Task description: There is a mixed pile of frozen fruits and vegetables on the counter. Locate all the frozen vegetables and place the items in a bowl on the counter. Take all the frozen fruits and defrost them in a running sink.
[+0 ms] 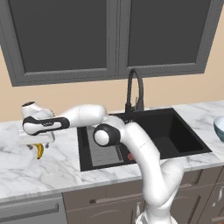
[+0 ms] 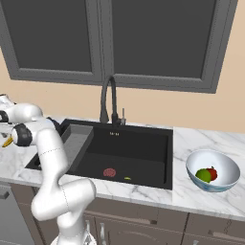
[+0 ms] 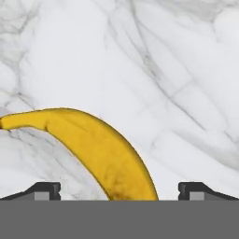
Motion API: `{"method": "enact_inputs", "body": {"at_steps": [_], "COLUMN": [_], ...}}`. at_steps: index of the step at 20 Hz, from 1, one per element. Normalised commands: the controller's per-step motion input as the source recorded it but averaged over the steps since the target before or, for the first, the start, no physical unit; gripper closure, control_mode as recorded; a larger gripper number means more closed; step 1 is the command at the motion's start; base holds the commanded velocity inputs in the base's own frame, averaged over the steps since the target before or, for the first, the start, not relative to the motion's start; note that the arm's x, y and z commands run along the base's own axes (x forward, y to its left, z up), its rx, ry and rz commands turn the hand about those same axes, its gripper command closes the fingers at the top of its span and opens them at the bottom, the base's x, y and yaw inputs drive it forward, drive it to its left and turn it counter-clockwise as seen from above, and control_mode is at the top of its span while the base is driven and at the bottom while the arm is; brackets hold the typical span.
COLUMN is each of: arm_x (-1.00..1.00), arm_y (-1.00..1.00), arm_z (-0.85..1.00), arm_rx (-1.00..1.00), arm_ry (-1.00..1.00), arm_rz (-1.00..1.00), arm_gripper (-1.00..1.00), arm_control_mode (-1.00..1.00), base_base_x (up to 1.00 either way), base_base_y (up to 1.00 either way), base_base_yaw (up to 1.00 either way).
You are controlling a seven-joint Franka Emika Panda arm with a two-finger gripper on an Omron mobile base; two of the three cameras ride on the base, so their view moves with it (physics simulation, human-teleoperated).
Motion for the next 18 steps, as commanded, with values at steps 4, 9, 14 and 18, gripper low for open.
{"method": "enact_inputs", "body": {"at_steps": [4,9,14,18], "arm_x": [0.05,-0.04,-0.04,-0.18], "arm_y": [-0.1,0.01,0.0,-0.18], "arm_z": [-0.31,-0.16,-0.02,0.0], "arm_rx": [0.0,0.0,0.0,0.0], "arm_ry": [0.09,0.04,0.0,-0.09], "arm_rz": [0.0,0.03,0.02,0.0], "arm_gripper": [-1.0,1.0,1.0,1.0], "arm_control_mode": [-1.0,-1.0,-1.0,-1.0], "base_base_x": [0.0,0.0,0.0,0.0], "base_base_y": [0.0,0.0,0.0,0.0], "base_base_yaw": [0.0,0.0,0.0,0.0]}}
